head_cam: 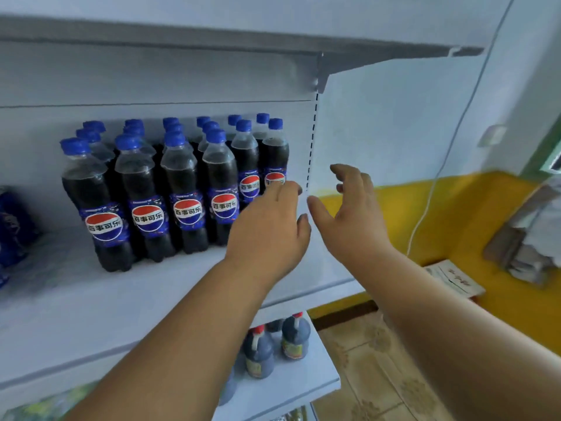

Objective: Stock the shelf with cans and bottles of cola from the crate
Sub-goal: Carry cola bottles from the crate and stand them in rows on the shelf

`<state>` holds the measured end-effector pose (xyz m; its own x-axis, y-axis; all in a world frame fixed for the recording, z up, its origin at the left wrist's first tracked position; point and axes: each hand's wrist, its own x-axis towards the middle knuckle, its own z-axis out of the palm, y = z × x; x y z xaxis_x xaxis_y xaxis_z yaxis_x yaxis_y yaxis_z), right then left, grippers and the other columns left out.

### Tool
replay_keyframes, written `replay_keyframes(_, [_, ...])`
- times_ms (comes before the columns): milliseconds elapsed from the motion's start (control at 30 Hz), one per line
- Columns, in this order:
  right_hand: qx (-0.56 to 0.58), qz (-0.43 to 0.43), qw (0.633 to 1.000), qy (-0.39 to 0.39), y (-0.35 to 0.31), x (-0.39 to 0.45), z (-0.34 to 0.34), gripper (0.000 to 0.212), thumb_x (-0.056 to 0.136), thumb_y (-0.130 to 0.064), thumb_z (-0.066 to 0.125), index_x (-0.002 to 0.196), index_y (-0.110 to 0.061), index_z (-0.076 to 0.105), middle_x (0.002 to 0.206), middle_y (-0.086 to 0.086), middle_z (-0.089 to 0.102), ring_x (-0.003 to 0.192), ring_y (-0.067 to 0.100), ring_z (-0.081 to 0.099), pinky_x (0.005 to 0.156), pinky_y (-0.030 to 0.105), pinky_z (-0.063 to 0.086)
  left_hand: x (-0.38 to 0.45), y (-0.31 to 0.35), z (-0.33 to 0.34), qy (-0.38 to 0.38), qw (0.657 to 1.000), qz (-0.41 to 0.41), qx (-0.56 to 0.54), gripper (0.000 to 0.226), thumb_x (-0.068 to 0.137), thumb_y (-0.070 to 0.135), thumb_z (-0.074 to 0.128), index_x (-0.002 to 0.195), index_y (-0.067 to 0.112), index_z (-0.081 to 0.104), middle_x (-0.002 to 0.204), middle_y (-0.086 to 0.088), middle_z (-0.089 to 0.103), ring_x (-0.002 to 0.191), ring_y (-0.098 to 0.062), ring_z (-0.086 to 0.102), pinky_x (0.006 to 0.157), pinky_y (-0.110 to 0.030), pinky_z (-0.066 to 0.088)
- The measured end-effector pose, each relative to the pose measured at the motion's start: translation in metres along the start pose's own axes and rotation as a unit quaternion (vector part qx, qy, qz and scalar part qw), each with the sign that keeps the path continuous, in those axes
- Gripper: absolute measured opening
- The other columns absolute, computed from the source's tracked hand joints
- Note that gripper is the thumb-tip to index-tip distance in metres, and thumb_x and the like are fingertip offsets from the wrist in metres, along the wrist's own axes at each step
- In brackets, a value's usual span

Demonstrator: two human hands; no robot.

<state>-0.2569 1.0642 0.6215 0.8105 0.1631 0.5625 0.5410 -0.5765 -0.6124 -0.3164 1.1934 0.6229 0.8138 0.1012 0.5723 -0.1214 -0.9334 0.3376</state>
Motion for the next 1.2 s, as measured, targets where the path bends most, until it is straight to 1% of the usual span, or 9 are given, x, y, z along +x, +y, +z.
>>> replay_keyframes(133, [-0.056, 0.045, 0.996, 0.055, 0.053, -0.023, -0.097, 0.061, 0.092, -0.038, 0.068, 0.145, -0.026, 0.041, 0.143, -0.004, 0.045, 0.128, 0.014, 0.049, 0.095, 0.026, 0.04, 0.003, 0.083, 0.038, -0.047, 0.997, 0.06, -0.024, 0.045, 0.094, 0.035, 0.057, 0.135, 0.018, 0.047, 0.135, -0.006, 0.044, 0.116, -0.029, 0.054, 0.092, -0.044, 0.048])
replay_keyframes(233, [-0.103, 0.092, 0.986, 0.092, 0.095, -0.05, -0.171, 0.062, 0.091, -0.042, 0.067, 0.145, -0.028, 0.04, 0.141, -0.004, 0.045, 0.125, 0.013, 0.05, 0.092, 0.027, 0.04, 0.0, 0.158, 0.068, -0.078, 0.991, 0.103, -0.04, 0.051, 0.094, 0.042, 0.056, 0.139, 0.02, 0.044, 0.144, -0.005, 0.037, 0.121, -0.028, 0.051, 0.096, -0.045, 0.047])
replay_keyframes(400, [-0.17, 0.18, 0.959, 0.137, 0.16, -0.111, -0.287, 0.062, 0.09, -0.047, 0.067, 0.143, -0.032, 0.04, 0.141, -0.005, 0.045, 0.125, 0.016, 0.051, 0.1, 0.039, 0.049, -0.014, 0.289, 0.114, -0.104, 0.973, 0.168, -0.121, 0.049, 0.095, 0.042, 0.054, 0.139, 0.023, 0.043, 0.143, 0.0, 0.041, 0.128, -0.022, 0.046, 0.102, -0.045, 0.043])
replay_keyframes(500, [-0.202, 0.224, 0.941, 0.155, 0.193, -0.149, -0.347, 0.06, 0.09, -0.047, 0.066, 0.142, -0.031, 0.04, 0.138, -0.006, 0.045, 0.121, 0.014, 0.052, 0.093, 0.032, 0.048, -0.036, 0.359, 0.143, -0.143, 0.954, 0.216, -0.153, 0.049, 0.097, 0.043, 0.052, 0.142, 0.026, 0.041, 0.143, 0.002, 0.043, 0.128, -0.019, 0.046, 0.104, -0.043, 0.044])
replay_keyframes(567, [-0.223, 0.247, 0.928, 0.166, 0.21, -0.172, -0.378, 0.06, 0.091, -0.046, 0.066, 0.142, -0.029, 0.04, 0.138, -0.005, 0.046, 0.12, 0.014, 0.052, 0.092, 0.03, 0.048, -0.051, 0.398, 0.161, -0.15, 0.942, 0.238, -0.181, 0.047, 0.097, 0.043, 0.051, 0.14, 0.027, 0.043, 0.141, 0.002, 0.045, 0.127, -0.017, 0.047, 0.102, -0.039, 0.045])
replay_keyframes(667, [-0.235, 0.283, 0.91, 0.189, 0.232, -0.199, -0.414, 0.061, 0.091, -0.047, 0.067, 0.143, -0.03, 0.041, 0.14, -0.005, 0.047, 0.122, 0.013, 0.051, 0.096, 0.035, 0.052, -0.066, 0.443, 0.184, -0.173, 0.927, 0.256, -0.212, 0.044, 0.097, 0.043, 0.052, 0.138, 0.029, 0.045, 0.14, 0.004, 0.047, 0.127, -0.015, 0.046, 0.101, -0.035, 0.043])
replay_keyframes(767, [-0.238, 0.306, 0.896, 0.216, 0.254, -0.212, -0.438, 0.06, 0.091, -0.047, 0.068, 0.142, -0.03, 0.042, 0.139, -0.004, 0.048, 0.123, 0.014, 0.052, 0.097, 0.039, 0.054, -0.068, 0.473, 0.208, -0.194, 0.912, 0.287, -0.22, 0.042, 0.096, 0.044, 0.052, 0.135, 0.028, 0.046, 0.137, 0.004, 0.05, 0.123, -0.015, 0.049, 0.099, -0.039, 0.049])
replay_keyframes(1033, [-0.244, 0.367, 0.856, 0.268, 0.321, -0.214, -0.468, 0.06, 0.09, -0.045, 0.069, 0.141, -0.028, 0.043, 0.139, -0.004, 0.049, 0.123, 0.015, 0.053, 0.097, 0.037, 0.053, -0.046, 0.534, 0.284, -0.241, 0.864, 0.364, -0.251, 0.042, 0.095, 0.044, 0.055, 0.132, 0.026, 0.05, 0.131, 0.003, 0.056, 0.119, -0.016, 0.053, 0.095, -0.038, 0.051])
replay_keyframes(1200, [-0.261, 0.407, 0.825, 0.293, 0.367, -0.198, -0.484, 0.059, 0.09, -0.043, 0.07, 0.141, -0.027, 0.045, 0.138, -0.003, 0.05, 0.122, 0.015, 0.053, 0.096, 0.035, 0.054, -0.01, 0.575, 0.338, -0.282, 0.824, 0.408, -0.273, 0.042, 0.096, 0.043, 0.055, 0.134, 0.025, 0.051, 0.133, 0.003, 0.056, 0.122, -0.016, 0.052, 0.099, -0.038, 0.049])
